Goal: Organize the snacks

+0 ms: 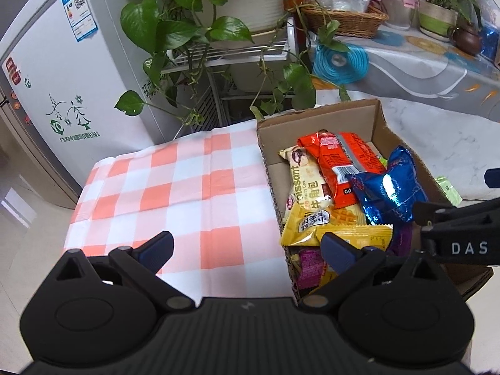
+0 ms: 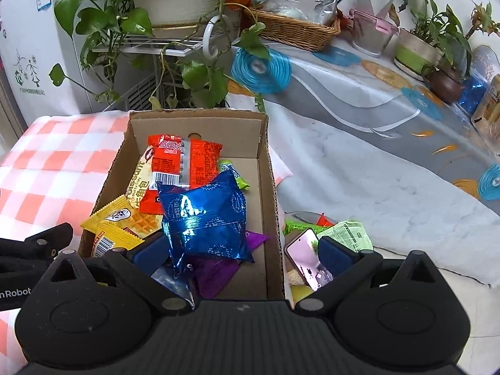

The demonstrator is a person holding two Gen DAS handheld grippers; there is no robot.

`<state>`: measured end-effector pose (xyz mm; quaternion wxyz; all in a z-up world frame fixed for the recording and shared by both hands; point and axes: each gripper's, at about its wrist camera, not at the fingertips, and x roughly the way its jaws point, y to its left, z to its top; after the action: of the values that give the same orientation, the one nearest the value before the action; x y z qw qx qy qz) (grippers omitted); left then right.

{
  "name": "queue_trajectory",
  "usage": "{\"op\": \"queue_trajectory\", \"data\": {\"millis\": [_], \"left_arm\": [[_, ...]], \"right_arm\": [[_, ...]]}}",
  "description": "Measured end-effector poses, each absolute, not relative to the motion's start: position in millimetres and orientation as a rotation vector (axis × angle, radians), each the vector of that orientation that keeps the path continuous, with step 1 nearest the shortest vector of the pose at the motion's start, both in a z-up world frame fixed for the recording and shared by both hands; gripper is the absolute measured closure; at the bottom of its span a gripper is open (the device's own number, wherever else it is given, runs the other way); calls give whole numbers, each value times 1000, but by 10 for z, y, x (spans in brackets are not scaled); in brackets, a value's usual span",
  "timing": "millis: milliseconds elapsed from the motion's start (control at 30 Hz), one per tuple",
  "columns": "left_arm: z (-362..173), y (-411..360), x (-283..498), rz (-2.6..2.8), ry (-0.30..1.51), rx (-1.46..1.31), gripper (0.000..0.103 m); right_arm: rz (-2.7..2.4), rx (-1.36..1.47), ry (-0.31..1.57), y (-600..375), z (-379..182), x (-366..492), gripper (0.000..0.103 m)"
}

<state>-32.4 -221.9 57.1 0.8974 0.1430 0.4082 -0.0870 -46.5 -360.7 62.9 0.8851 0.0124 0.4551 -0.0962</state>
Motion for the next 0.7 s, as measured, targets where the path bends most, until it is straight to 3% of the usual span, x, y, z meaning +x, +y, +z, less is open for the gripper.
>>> {"op": "queue_trajectory", "data": {"millis": [700], "left_arm": [[511, -2216, -269, -174, 858, 320, 3]], "right_arm": [[-192, 13, 972, -3594, 586, -383, 0]]}}
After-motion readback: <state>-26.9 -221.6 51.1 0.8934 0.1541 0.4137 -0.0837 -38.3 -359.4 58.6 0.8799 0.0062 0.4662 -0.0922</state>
